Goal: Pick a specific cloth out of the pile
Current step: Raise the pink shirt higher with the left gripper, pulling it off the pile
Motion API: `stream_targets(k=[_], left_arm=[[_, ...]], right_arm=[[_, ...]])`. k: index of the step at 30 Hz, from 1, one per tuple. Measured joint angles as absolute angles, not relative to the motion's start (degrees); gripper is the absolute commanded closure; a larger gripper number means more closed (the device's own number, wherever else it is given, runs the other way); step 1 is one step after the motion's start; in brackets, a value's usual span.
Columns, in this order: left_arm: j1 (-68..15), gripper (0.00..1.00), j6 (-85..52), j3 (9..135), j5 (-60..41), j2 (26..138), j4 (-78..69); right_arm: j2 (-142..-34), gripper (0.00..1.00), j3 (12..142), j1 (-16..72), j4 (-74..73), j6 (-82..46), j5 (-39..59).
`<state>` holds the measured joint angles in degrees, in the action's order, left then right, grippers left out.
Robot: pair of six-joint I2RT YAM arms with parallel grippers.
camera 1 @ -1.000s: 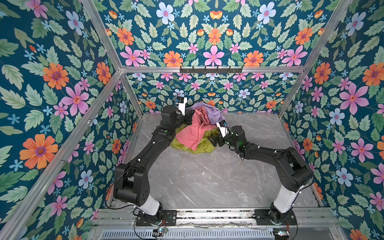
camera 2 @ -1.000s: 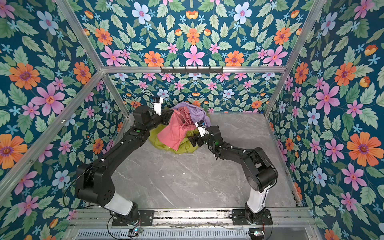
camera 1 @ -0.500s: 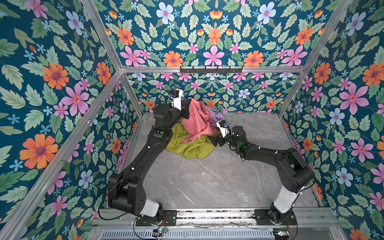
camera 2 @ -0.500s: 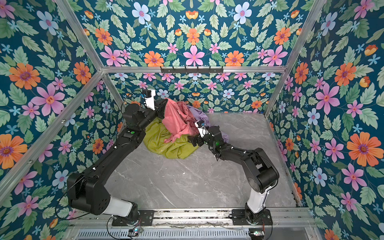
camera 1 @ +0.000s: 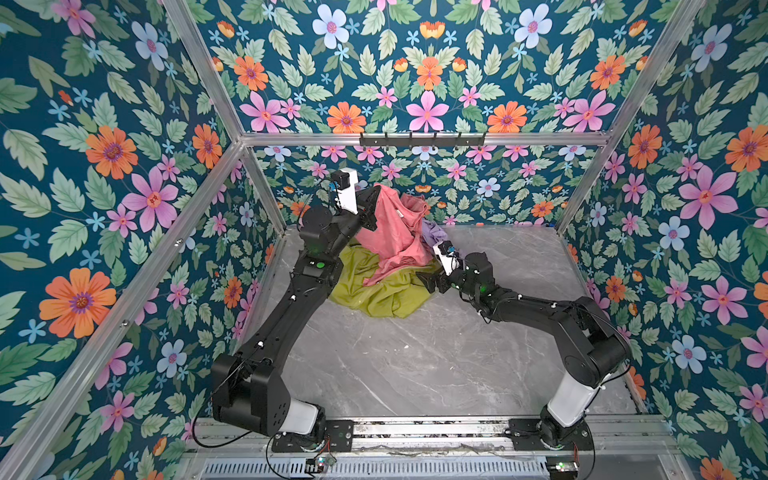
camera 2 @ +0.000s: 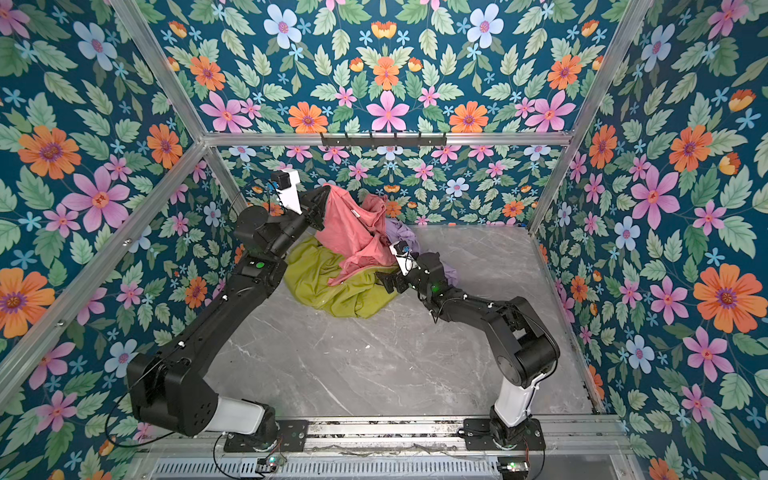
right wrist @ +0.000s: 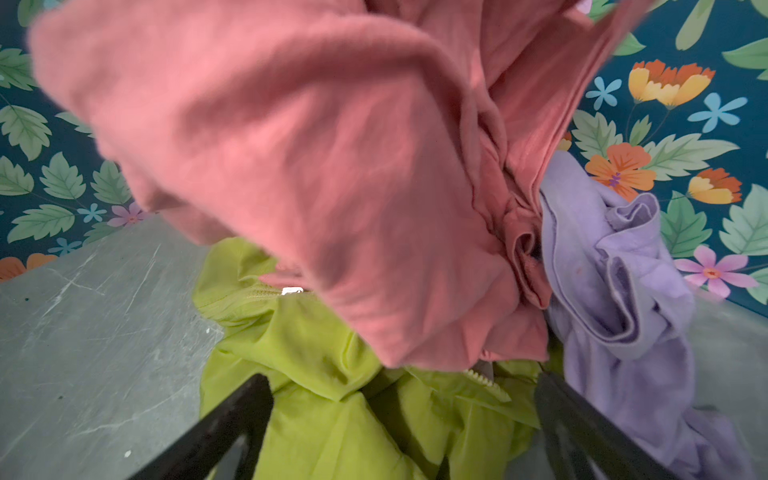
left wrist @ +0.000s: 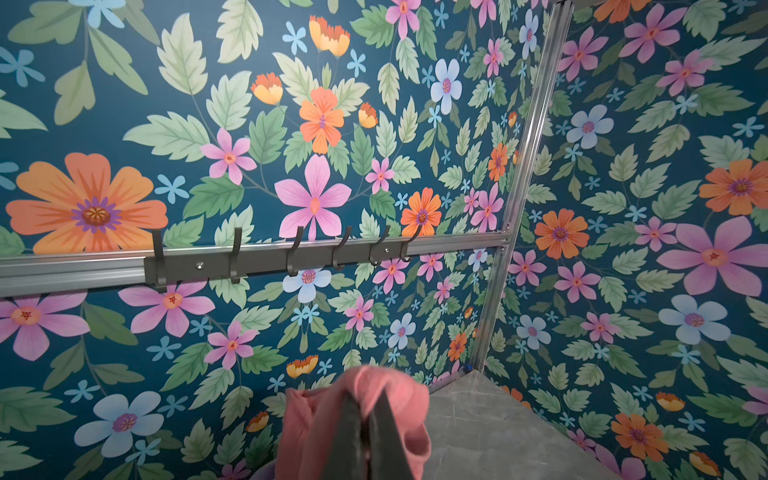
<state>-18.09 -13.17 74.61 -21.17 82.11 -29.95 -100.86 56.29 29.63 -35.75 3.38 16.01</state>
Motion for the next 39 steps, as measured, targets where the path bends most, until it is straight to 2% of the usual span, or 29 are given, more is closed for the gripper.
stream_targets(k=[27,39], left_arm=[[-18.0,1.0,-16.2,77.2,-16.9,79.8,-31.4],[-18.0,1.0,-14.3,79.5,-24.6,79.5,-30.8]], right_arm=[[-98.8,0.01,55.1,29.6,-36.9,4.5,16.2],[-96.6,0.01,54.8,29.6,-39.3,13.6,20.1]])
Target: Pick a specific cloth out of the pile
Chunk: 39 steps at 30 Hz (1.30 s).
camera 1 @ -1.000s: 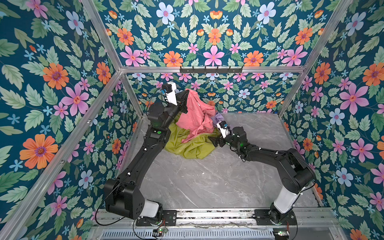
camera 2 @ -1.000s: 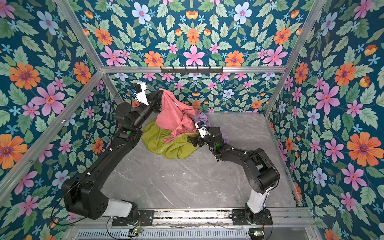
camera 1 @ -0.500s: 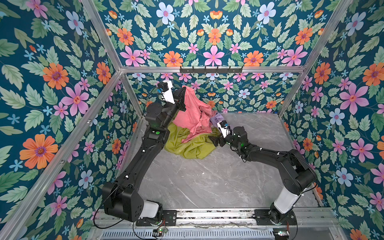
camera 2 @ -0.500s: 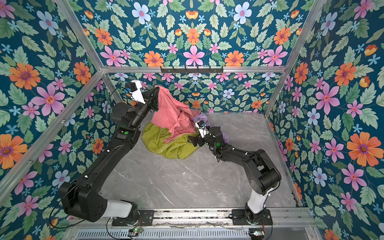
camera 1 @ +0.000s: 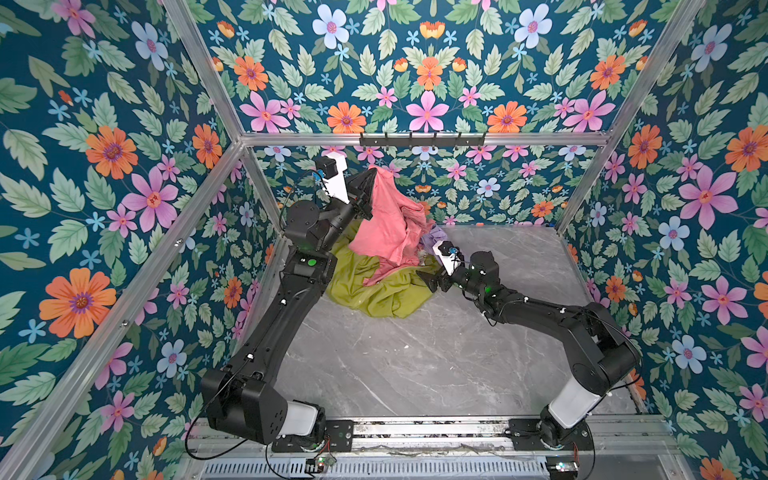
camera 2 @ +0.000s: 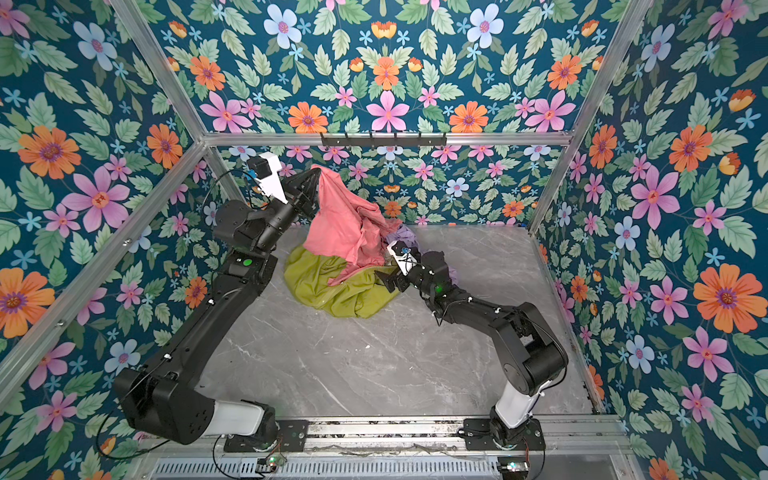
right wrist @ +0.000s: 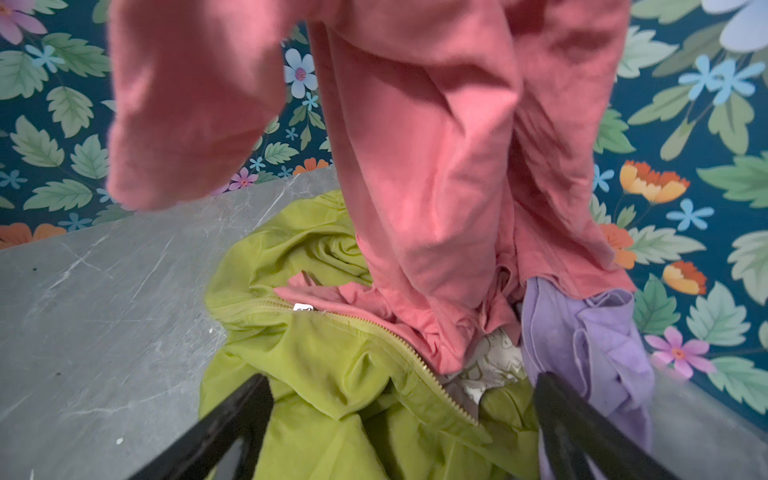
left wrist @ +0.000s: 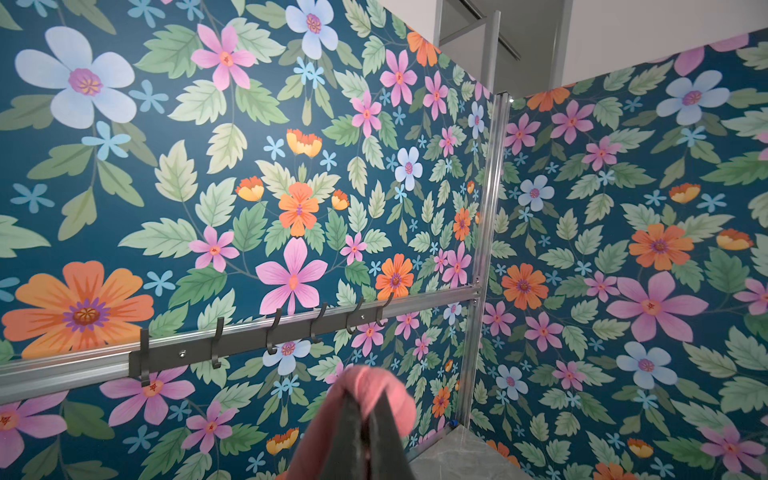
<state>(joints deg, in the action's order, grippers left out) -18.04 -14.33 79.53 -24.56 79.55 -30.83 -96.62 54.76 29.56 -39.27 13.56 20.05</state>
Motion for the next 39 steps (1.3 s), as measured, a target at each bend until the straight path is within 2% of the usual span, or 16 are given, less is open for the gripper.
stream_targets(k=[6,14,21,28,39], left_arm=[[-18.0,1.0,-10.4,75.9,-29.3,78.0,-33.6],[-17.7,1.0,-3.6,73.5,-37.3,76.3,-34.7],[-17.6,1.0,-2.0,72.4,-43.5,76.6,-36.1],[-17.5,1.0,-1.6,71.8,-45.1,76.1,-36.9],[-17.5,1.0,-1.6,71.7,-45.0,75.9,-37.3]], right_arm=[[-95.9,0.01,54.7,27.9,-41.3,19.4,24.4],[-96.3,0.01,55.9,23.4,-45.0,19.9,31.2],[-101.1,0.01,59.4,23.1,-48.8,19.6,35.7],[-106.6,0.01,62.1,22.8,-53.8,16.6,37.1],[-114.1,0.37,67.5,23.7,-59.9,13.6,38.8]])
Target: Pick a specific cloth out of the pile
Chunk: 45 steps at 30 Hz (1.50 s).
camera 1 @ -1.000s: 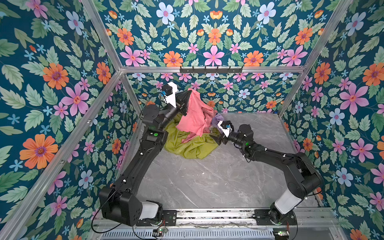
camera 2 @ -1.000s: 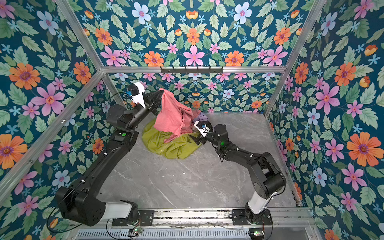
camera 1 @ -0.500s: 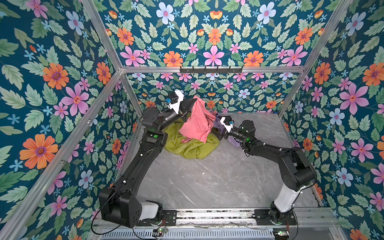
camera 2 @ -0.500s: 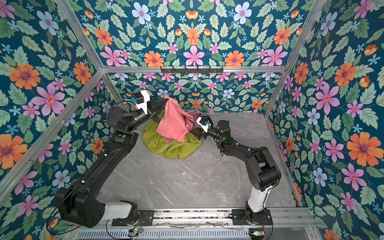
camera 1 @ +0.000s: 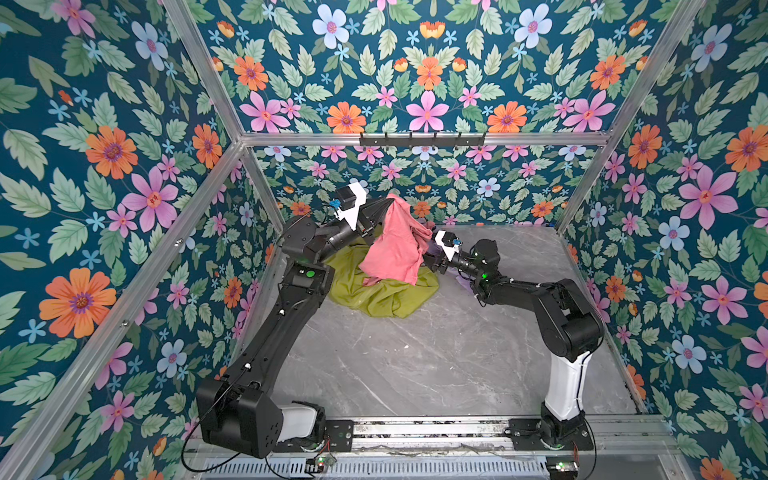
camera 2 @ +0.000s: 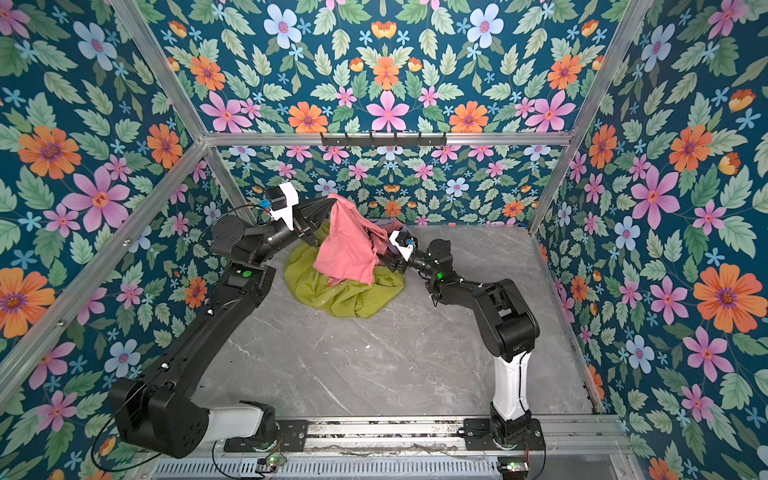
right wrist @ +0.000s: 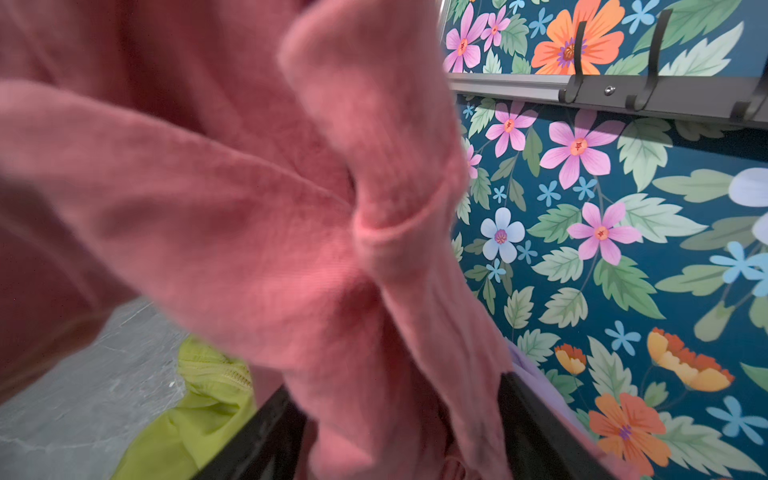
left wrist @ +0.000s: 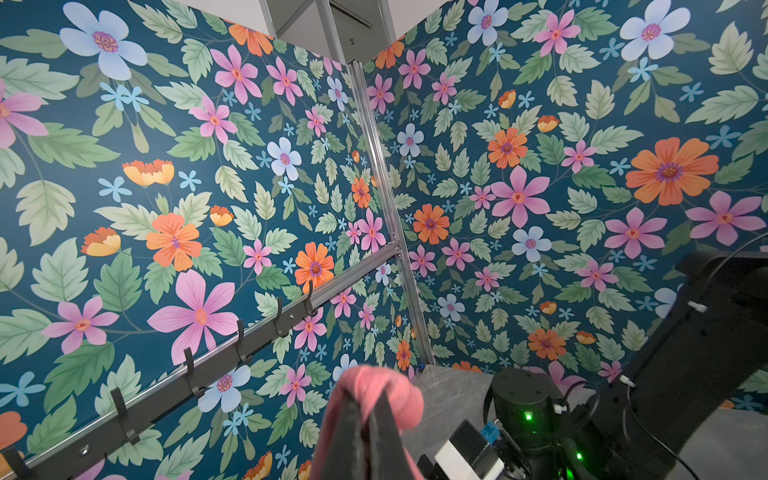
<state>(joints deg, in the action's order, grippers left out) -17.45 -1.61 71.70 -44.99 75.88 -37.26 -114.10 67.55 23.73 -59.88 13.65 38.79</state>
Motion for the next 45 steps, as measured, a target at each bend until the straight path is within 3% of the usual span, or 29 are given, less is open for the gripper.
stream_targets(k=[8,15,45], left_arm=[[-17.4,1.0,-1.6,71.7,-44.7,75.9,-37.3],[-17.3,1.0,-1.6,71.1,-44.2,75.9,-37.7],[-14.7,1.0,-3.5,67.5,-41.2,74.2,-41.6]], right_arm=[[-116.0,0.67,68.9,24.6,-61.8,13.7,38.8],[-116.0,1.0,69.1,24.7,-63.0,13.6,38.8],[-114.9,1.0,81.3,25.8,-59.3,13.7,37.3]])
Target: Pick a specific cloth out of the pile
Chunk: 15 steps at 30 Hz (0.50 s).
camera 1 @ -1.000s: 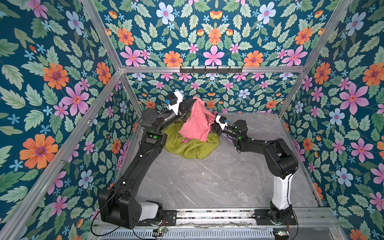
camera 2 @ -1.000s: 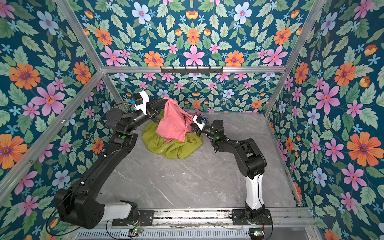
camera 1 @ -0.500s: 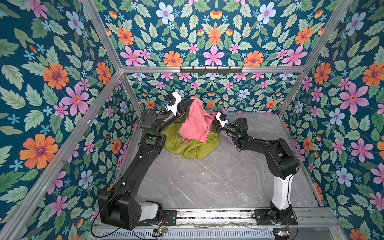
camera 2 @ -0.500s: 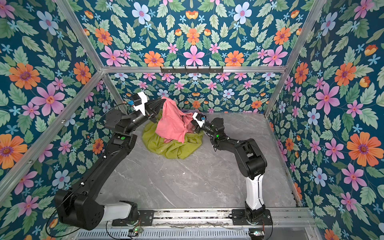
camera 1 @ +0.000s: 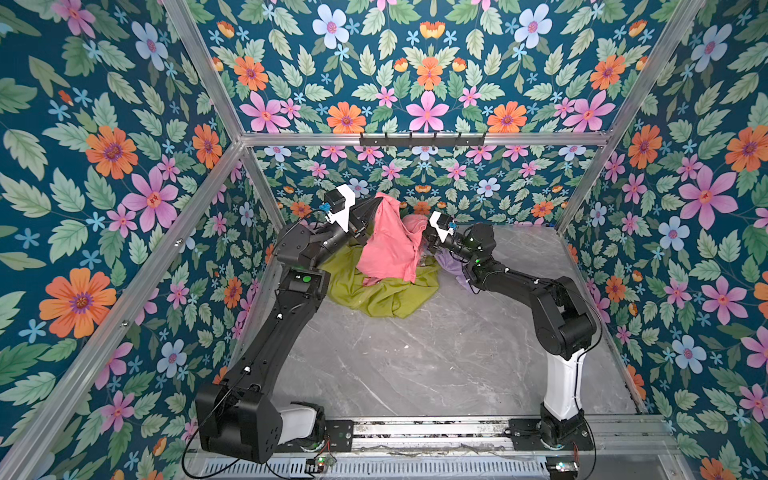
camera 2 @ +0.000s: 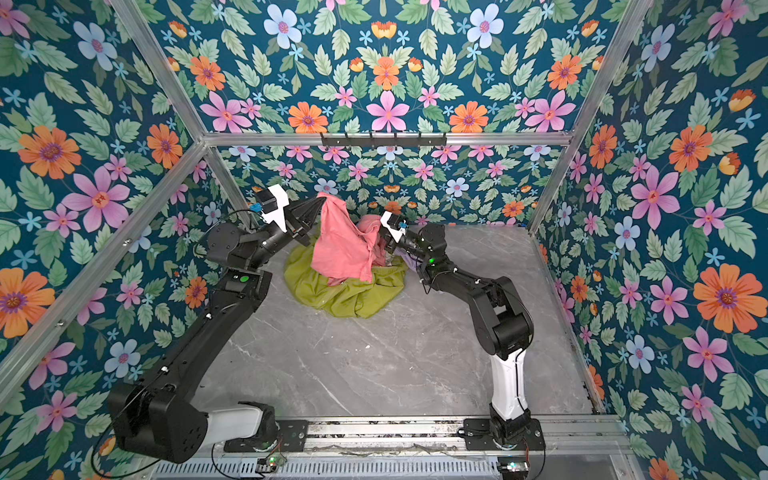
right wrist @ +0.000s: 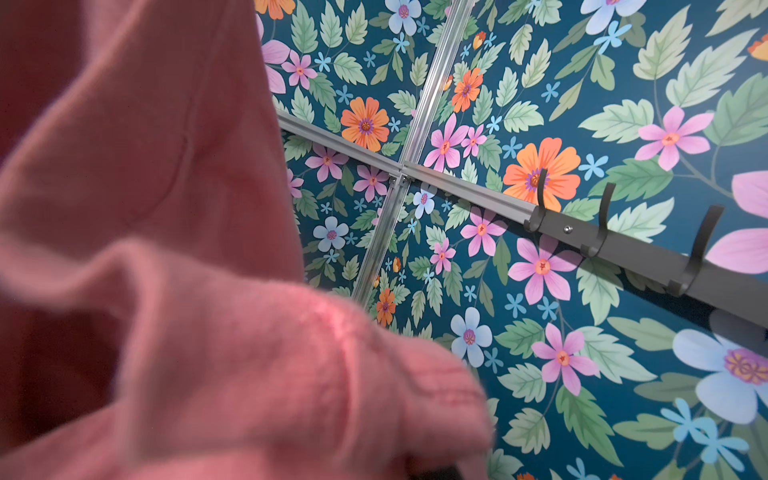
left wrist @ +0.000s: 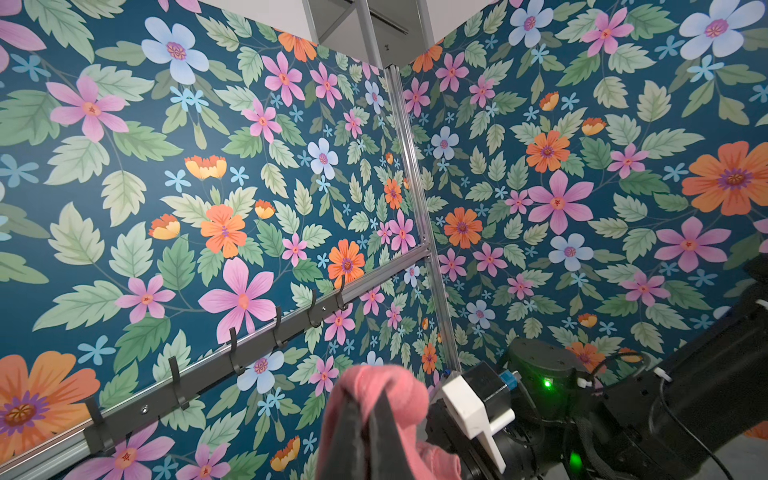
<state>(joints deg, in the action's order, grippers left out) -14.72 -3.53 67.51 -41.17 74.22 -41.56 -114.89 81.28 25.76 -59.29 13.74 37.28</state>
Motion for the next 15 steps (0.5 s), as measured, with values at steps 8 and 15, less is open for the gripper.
stream_targets(k=[8,15], left_arm=[[-13.9,1.0,-4.4,66.9,-40.4,73.2,-42.9],[-13.0,1.0,-5.3,66.7,-40.0,72.8,-44.1]], right_arm=[[-112.6,1.0,84.8,25.7,-55.4,15.7,37.2],[-110.0,1.0,89.3,25.8,-48.7,16.3,36.4]])
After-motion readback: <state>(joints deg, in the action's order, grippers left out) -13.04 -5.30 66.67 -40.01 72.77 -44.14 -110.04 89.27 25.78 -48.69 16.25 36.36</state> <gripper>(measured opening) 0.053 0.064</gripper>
